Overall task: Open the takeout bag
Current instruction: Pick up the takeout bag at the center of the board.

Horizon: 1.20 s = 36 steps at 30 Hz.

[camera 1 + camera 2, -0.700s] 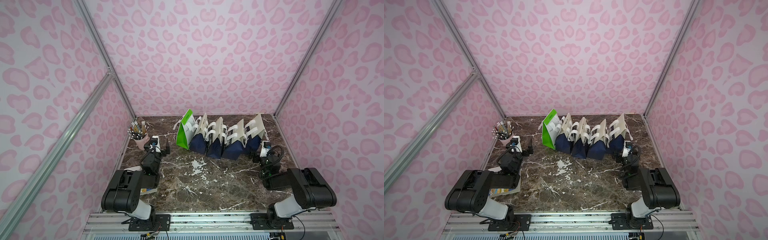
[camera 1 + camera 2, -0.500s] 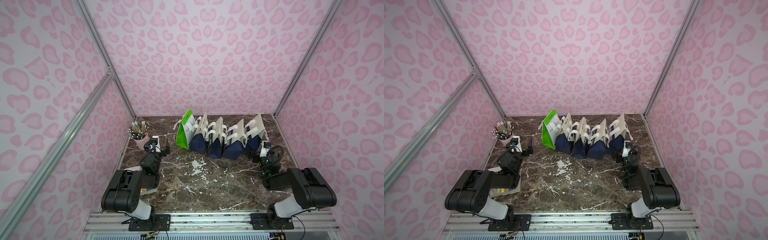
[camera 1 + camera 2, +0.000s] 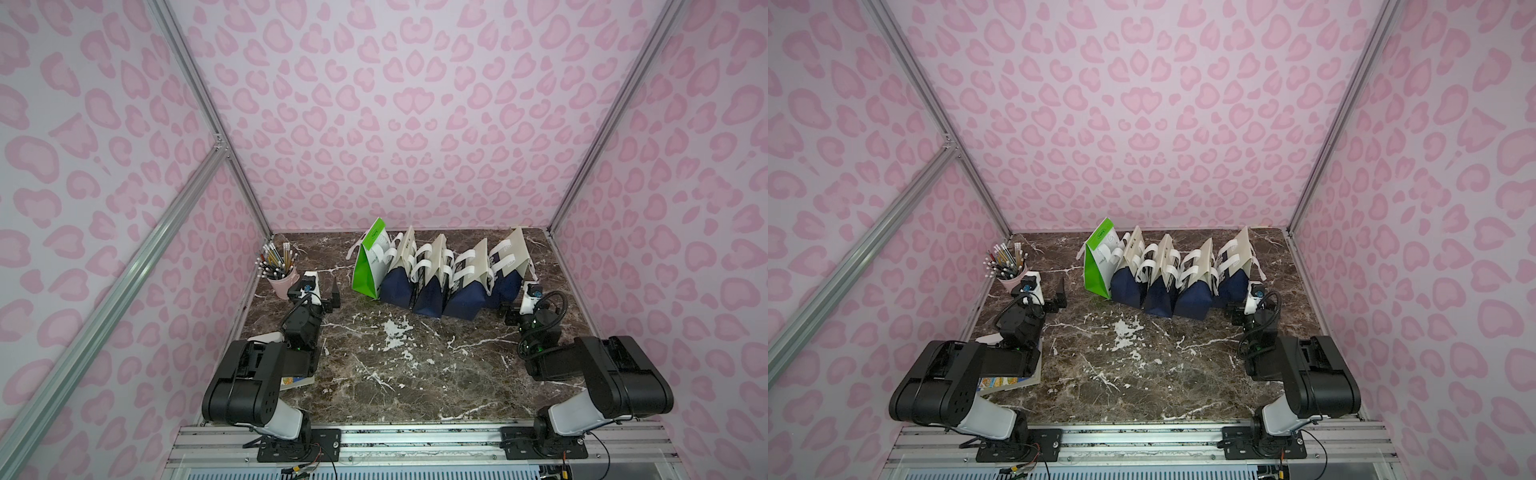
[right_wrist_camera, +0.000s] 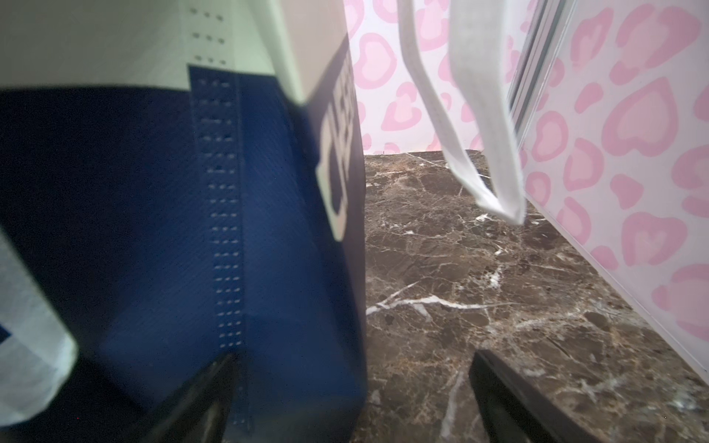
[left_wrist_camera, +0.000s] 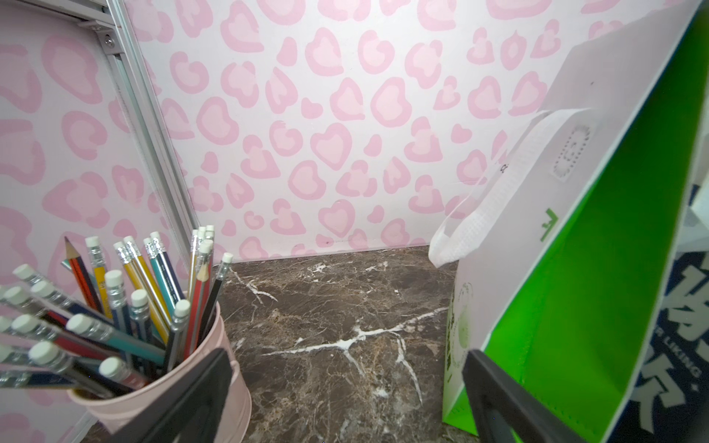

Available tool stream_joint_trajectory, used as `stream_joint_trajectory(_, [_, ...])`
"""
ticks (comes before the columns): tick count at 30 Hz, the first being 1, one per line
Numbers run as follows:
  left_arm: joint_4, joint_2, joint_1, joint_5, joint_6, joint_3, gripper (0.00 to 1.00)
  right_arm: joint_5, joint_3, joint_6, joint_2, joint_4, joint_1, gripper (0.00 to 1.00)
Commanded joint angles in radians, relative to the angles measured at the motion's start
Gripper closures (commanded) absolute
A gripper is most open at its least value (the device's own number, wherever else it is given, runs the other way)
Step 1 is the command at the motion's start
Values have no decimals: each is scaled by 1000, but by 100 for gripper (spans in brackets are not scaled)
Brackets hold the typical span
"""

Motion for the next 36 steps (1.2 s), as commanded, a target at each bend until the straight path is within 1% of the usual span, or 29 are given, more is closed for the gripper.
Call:
stream_joint_trajectory(1, [-45, -120, 0, 73, 20, -5, 11, 122, 30, 37, -119, -78, 5, 1])
stream_joint_trajectory(2, [-97, -197, 0, 60, 8, -12, 11, 156, 43, 55, -193, -178, 7, 1])
stream_joint_trajectory(4, [-254, -358, 0, 65, -9, -7, 11, 234, 66, 166, -326, -364, 6, 1])
stream_joint_trajectory(5, [-337, -447, -2, 89, -15, -4, 11, 264, 94, 263, -397, -511, -3, 1])
stream_joint_trajectory(6, [-422, -531, -5, 114, -25, 4, 11, 291, 132, 391, -458, -682, -17, 1])
stream_joint_trajectory(7, [-502, -607, -10, 130, -38, 17, 11, 283, 163, 473, -505, -813, -37, 1])
stream_joint_trajectory(8, [-591, -681, -17, 163, -54, 39, 10, 223, 188, 511, -554, -918, -62, 1])
stream_joint_trajectory(9, [-667, -753, -24, 206, -78, 62, 9, 165, 199, 518, -600, -984, -76, 1])
stream_joint_trajectory(10, [-717, -794, -28, 254, -112, 82, 7, 117, 202, 504, -643, -1020, -76, 5])
stream_joint_trajectory(11, [-785, -822, -34, 314, -154, 107, 7, 43, 200, 449, -689, -1034, -73, 10])
stream_joint_trajectory(12, [-823, -835, -48, 349, -193, 134, 8, 4, 200, 408, -737, -1049, -59, 13])
stream_joint_trajectory(14, [-877, -822, -99, 362, -244, 176, 11, 35, 234, 334, -816, -1100, -1, 13])
stream_joint_trajectory(15, [-882, -805, -144, 358, -246, 193, 12, 66, 254, 299, -850, -1107, 31, 12])
stream_joint_trajectory(16, [-879, -783, -194, 335, -235, 204, 13, 70, 279, 274, -870, -1115, 51, 11])
stream_joint_trajectory(18, [-854, -730, -310, 233, -188, 227, 13, 1, 355, 238, -884, -1132, 70, 12])
stream_joint_trajectory(20, [-778, -674, -355, 178, -179, 229, 14, -87, 433, 206, -858, -1146, 71, 13])
stream_joint_trajectory(22, [-662, -614, -357, 149, -217, 222, 13, -143, 511, 191, -810, -1169, 73, 15])
stream_joint_trajectory(23, [-619, -578, -357, 157, -221, 225, 13, -175, 551, 186, -782, -1180, 77, 15])
stream_joint_trajectory(25, [-573, -494, -356, 166, -227, 254, 15, -229, 612, 181, -726, -1181, 87, 16])
stream_joint_trajectory(27, [-547, -404, -354, 141, -244, 288, 19, -259, 679, 167, -664, -1180, 109, 17])
stream_joint_trajectory(30, [-446, -305, -330, 114, -303, 295, 21, -260, 786, 116, -562, -1189, 152, 18])
stream_joint_trajectory(32, [-378, -254, -309, 97, -355, 291, 25, -247, 851, 83, -498, -1186, 178, 18])
stream_joint_trajectory(36, [-290, -187, -297, 88, -404, 270, 28, -237, 978, 38, -380, -1180, 211, 18])
